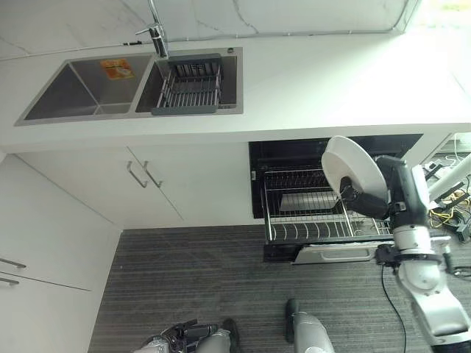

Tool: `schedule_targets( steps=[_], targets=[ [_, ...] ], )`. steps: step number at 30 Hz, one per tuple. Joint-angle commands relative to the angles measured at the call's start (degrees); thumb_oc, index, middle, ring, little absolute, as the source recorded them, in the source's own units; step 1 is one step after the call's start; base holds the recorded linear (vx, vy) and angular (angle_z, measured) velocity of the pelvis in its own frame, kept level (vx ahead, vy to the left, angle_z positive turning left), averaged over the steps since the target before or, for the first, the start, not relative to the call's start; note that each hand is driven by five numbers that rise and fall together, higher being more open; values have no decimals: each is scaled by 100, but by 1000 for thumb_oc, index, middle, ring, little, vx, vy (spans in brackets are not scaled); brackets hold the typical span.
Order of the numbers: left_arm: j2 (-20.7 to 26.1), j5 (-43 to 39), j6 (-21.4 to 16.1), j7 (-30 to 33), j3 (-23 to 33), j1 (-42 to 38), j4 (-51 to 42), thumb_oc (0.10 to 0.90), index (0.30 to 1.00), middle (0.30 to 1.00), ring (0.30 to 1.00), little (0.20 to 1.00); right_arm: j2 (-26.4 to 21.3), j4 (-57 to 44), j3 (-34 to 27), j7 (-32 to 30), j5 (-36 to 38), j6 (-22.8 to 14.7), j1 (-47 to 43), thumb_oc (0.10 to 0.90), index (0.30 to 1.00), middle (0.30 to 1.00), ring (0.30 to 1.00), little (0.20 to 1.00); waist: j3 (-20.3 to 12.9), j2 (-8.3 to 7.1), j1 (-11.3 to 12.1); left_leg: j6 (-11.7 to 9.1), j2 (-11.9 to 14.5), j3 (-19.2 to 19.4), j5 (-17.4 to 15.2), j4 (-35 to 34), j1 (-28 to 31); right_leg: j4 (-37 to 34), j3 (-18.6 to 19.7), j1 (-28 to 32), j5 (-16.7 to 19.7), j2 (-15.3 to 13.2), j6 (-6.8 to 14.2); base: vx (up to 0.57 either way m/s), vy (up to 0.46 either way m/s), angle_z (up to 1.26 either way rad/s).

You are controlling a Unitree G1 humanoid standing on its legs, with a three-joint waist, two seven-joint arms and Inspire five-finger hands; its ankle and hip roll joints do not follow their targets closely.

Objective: Place the dishes in the dishwasher.

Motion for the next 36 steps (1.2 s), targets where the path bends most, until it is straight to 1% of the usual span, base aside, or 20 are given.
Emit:
schedule_targets(
  steps=[1,2,3,5,6,8,9,10,12,15,17,18,21,28,29,31,33,35,36],
  targets=[
    [-106,693,306,76,-382,911,268,800,900,900,900,900,-318,-816,-887,-99,-926,-565,-686,400,300,300,300,300,-148,-106,-92,-323,93,83,-675,419,262,-450,54,407,-332,-262,642,70,-136,40],
    [-150,833,275,38,-365,973,209,800,900,900,900,900,-523,-824,-1004,8,-1104,-504,-648,400,300,300,300,300,-116,-84,-61,-301,64,151,-644,419,122,-450,-7,492,-391,-271,651,42,-94,35],
    [-162,889,286,22,-367,998,167,800,900,900,900,900,-606,-818,-1038,25,-1205,-484,-639,400,300,300,300,300,-104,-57,-50,-325,81,166,-593,419,34,-450,-33,518,-417,-259,667,18,-55,39],
    [-151,1033,282,-23,-420,1071,148,800,900,900,900,900,-771,-724,-999,86,-1582,-576,-675,400,300,300,300,300,-77,-12,-31,-393,196,263,-470,419,-121,-450,-127,577,-462,-291,733,10,-17,40],
    [-143,1061,289,-35,-444,1098,148,800,900,900,900,900,-806,-719,-980,105,-1663,-611,-671,400,300,300,300,300,-95,-5,-24,-402,211,238,-470,419,-138,-450,-149,595,-477,-298,739,14,25,35],
    [-100,1023,255,-48,-464,1126,252,800,900,900,900,900,-905,-661,-881,70,-2229,-856,-645,400,300,300,300,300,-176,24,13,-409,133,58,-566,419,-187,-450,-171,659,-534,-277,740,29,65,23],
    [-65,963,227,-63,-450,1111,329,800,900,900,900,900,-973,-599,-777,66,-2428,-914,-680,400,300,300,300,300,-231,42,34,-414,120,34,-610,419,-197,-450,-196,695,-575,-268,743,42,73,0],
    [-39,991,201,-88,-409,1083,393,800,900,900,900,900,-1048,-573,-704,72,-2409,-943,-716,400,300,300,300,300,-277,48,52,-421,118,16,-643,419,-192,-450,-220,728,-605,-274,753,51,51,-14],
    [29,1047,143,-83,-426,1057,480,800,900,900,900,900,-1128,-415,-492,-27,-2387,-1173,-858,400,300,300,300,300,-367,44,129,-442,130,2,-679,419,-158,-450,-305,811,-652,-317,774,81,41,-15],
    [114,1084,127,-39,-382,1027,482,800,900,900,900,900,-1168,-238,-169,-156,-2869,-1214,-992,400,300,300,300,300,-438,44,257,-419,81,-64,-753,419,-135,-450,-418,884,-676,-370,815,65,38,14],
    [159,1098,124,-18,-361,1041,473,800,900,900,900,900,-1190,-163,5,-261,-2780,-1271,-1073,400,300,300,300,300,-462,44,314,-395,39,-113,-787,419,-132,-450,-450,900,-665,-398,847,53,37,27],
    [179,1115,122,-22,-339,1061,471,800,900,900,900,900,-1171,-156,50,-304,-2765,-1317,-1086,400,300,300,300,300,-467,47,335,-383,25,-135,-799,419,-132,-450,-461,906,-660,-413,858,57,35,20],
    [217,1170,139,-29,-285,1141,458,800,900,900,900,900,-1125,-146,197,-475,-3069,-1411,-1026,400,300,300,300,300,-462,44,384,-333,-18,-197,-835,419,-140,-450,-473,902,-636,-443,892,45,45,18],
    [198,1145,128,-3,-248,1184,474,800,900,900,900,900,-1068,-307,216,-583,-3165,-1458,-869,400,300,300,300,300,-439,21,380,-304,-41,-226,-861,419,-144,-450,-432,877,-609,-463,923,15,17,1],
    [222,1114,103,-8,-306,1158,442,800,900,900,900,900,-1002,-55,536,-1191,-3464,-1465,-859,400,300,300,300,300,-434,-21,441,-268,-54,-264,-890,419,-134,-450,-430,892,-606,-465,959,40,14,-3],
    [240,1078,65,28,-374,1139,413,800,900,900,900,900,-974,202,732,-1473,-3664,-1507,-934,400,300,300,300,300,-431,-30,472,-259,-60,-286,-897,419,-139,-450,-445,897,-608,-466,966,21,6,0],
    [280,1070,67,37,-415,1132,373,800,900,900,900,900,-981,461,926,-1658,-3648,-1444,-1017,400,300,300,300,300,-440,-38,506,-258,-64,-298,-899,419,-146,-450,-466,900,-610,-471,971,0,0,0],
    [338,1055,94,12,-496,1130,329,800,900,900,900,900,-936,920,1127,-1949,-3567,-1402,-1105,400,300,300,300,300,-442,-34,566,-257,-74,-322,-893,419,-156,-450,-499,910,-614,-478,973,0,0,0],
    [357,1053,100,3,-518,1138,320,800,900,900,900,900,-902,1212,1244,-2063,-3656,-1434,-1175,400,300,300,300,300,-447,-33,590,-255,-77,-335,-890,419,-163,-450,-513,913,-617,-477,972,0,0,0]
  ],
)
